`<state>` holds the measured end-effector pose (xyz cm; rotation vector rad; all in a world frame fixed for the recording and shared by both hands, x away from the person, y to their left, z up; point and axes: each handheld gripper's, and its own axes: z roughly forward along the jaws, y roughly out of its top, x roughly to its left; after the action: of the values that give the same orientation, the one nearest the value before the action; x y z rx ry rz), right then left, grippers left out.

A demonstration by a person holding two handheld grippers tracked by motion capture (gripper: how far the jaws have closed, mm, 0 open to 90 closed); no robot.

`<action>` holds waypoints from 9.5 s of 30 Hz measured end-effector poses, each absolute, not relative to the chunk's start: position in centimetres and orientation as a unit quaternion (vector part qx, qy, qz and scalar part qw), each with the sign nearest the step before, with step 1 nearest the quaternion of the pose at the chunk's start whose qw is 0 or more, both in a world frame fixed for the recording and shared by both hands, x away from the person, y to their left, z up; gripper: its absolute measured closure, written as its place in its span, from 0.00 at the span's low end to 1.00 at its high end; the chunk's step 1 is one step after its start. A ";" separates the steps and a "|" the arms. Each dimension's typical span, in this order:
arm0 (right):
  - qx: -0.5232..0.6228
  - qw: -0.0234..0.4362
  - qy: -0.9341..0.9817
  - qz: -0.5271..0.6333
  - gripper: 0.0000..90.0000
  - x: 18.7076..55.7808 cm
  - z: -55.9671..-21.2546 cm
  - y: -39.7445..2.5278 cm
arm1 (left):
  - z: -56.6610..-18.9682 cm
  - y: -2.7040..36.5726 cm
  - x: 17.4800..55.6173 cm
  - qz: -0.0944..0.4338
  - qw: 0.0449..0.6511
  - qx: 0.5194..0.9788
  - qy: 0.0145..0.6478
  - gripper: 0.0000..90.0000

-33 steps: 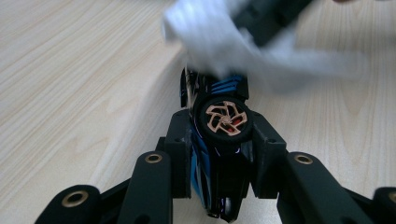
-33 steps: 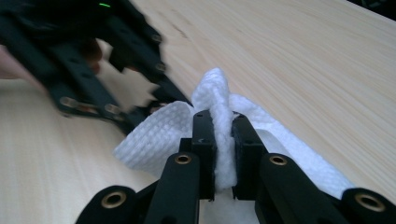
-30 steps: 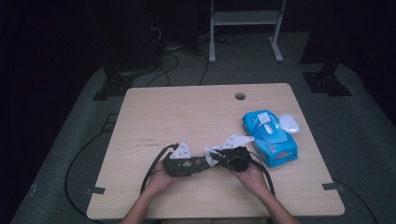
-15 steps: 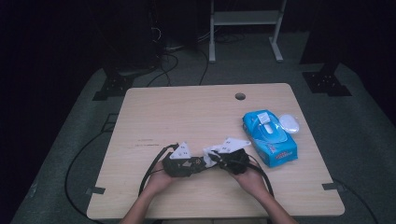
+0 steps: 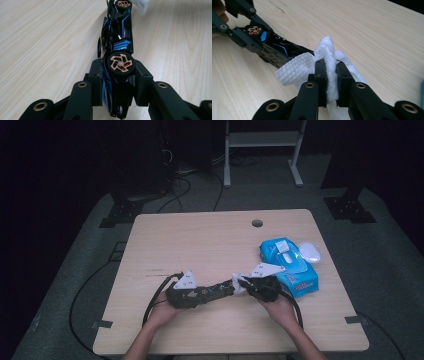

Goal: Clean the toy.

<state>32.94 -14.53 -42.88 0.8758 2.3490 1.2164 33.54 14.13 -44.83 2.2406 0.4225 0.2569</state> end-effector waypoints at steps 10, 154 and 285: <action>0.311 0.155 0.828 0.440 0.91 33.2 -43.2 -14.2 | -44.4 13.3 33.7 0.106 0.407 0.889 0.180 0.57; 0.338 0.025 0.743 0.577 0.92 34.0 -41.8 -16.8 | -40.4 10.7 33.5 0.093 0.488 0.851 0.169 0.64; 0.290 0.039 0.803 0.519 0.91 32.1 -42.7 -11.7 | -45.7 13.2 32.2 0.070 0.404 0.891 0.195 0.65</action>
<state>32.09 -11.66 -42.71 0.8899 2.4621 1.5930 32.24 13.23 -45.72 2.2502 0.4914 0.1778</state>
